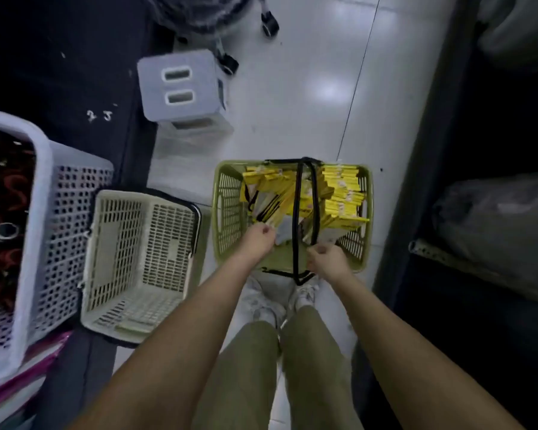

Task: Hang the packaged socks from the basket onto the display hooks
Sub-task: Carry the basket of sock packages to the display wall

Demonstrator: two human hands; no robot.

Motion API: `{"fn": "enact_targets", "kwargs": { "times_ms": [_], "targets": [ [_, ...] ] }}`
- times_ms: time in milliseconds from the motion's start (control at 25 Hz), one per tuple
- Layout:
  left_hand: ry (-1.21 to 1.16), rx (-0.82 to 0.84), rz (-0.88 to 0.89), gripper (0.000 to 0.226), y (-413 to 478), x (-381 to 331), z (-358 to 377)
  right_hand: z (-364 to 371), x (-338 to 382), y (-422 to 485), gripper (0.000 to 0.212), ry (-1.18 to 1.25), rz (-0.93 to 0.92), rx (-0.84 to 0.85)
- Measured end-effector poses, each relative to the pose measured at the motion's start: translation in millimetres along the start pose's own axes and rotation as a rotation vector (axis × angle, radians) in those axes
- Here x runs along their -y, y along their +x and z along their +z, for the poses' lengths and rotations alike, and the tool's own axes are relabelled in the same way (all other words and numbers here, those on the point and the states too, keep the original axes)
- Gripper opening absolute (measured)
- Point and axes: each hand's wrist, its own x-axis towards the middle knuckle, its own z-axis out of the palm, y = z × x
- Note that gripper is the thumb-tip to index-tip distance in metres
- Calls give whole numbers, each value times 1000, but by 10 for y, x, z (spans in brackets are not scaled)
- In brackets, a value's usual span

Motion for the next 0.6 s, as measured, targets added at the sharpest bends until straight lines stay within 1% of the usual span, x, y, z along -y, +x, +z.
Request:
{"fn": "enact_targets", "kwargs": {
  "times_ms": [80, 160, 200, 280, 400, 520, 600],
  "targets": [
    [-41, 24, -47, 34, 175, -51, 109, 73, 108, 198, 44, 18, 23, 52],
    [-106, 45, -108, 36, 327, -90, 202, 91, 322, 294, 59, 119, 33, 162],
    [-140, 60, -133, 38, 377, -114, 256, 78, 360, 330, 62, 149, 35, 201],
    [-216, 73, -165, 42, 482, -202, 383, -27, 307, 378, 53, 133, 17, 192],
    [-298, 69, -145, 44, 689, -354, 592, -288, 139, 406, 29, 198, 26, 78],
    [-194, 70, -79, 42, 888, -433, 774, -522, -3, 474, 13, 210, 40, -75],
    [-181, 134, -43, 43, 973, -460, 854, -612, -43, 528, 6, 288, 48, -123]
  ]
}}
